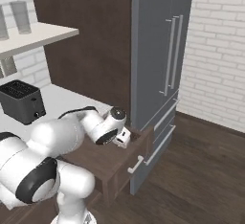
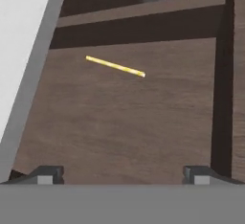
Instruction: Take a straw from the drawer in front and place it inside the glass cup on the dining counter.
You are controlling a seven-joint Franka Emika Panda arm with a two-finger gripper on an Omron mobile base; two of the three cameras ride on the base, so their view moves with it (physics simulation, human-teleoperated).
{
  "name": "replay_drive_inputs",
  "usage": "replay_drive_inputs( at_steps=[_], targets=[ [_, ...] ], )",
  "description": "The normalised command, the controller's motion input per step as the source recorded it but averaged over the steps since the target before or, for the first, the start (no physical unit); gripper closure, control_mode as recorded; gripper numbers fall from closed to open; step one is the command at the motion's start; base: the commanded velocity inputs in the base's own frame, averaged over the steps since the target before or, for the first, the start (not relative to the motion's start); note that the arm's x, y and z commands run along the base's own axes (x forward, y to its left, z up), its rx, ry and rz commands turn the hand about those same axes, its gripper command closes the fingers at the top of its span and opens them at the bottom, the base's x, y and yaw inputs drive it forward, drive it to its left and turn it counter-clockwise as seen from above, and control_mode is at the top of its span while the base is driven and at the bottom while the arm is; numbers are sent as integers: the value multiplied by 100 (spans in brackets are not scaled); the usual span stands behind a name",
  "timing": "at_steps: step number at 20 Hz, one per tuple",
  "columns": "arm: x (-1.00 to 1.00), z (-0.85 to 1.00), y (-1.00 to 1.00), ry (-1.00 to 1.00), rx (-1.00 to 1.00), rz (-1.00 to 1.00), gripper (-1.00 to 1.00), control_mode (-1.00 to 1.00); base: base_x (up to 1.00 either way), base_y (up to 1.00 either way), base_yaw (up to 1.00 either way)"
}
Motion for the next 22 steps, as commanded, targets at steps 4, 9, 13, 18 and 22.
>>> replay_drive_inputs(
  at_steps=[4,9,13,18,22],
  targets=[
    [62,-24,-21,45,8,0,-100,-100,0,0,0],
    [45,-56,-26,34,4,0,-100,-100,0,0,0],
    [2,-59,-36,14,0,0,-100,-100,0,0,0],
    [-2,-49,-55,3,0,0,-100,-100,0,0,0],
    [-26,-32,-92,0,-2,0,-100,-100,0,0,0]
  ],
)
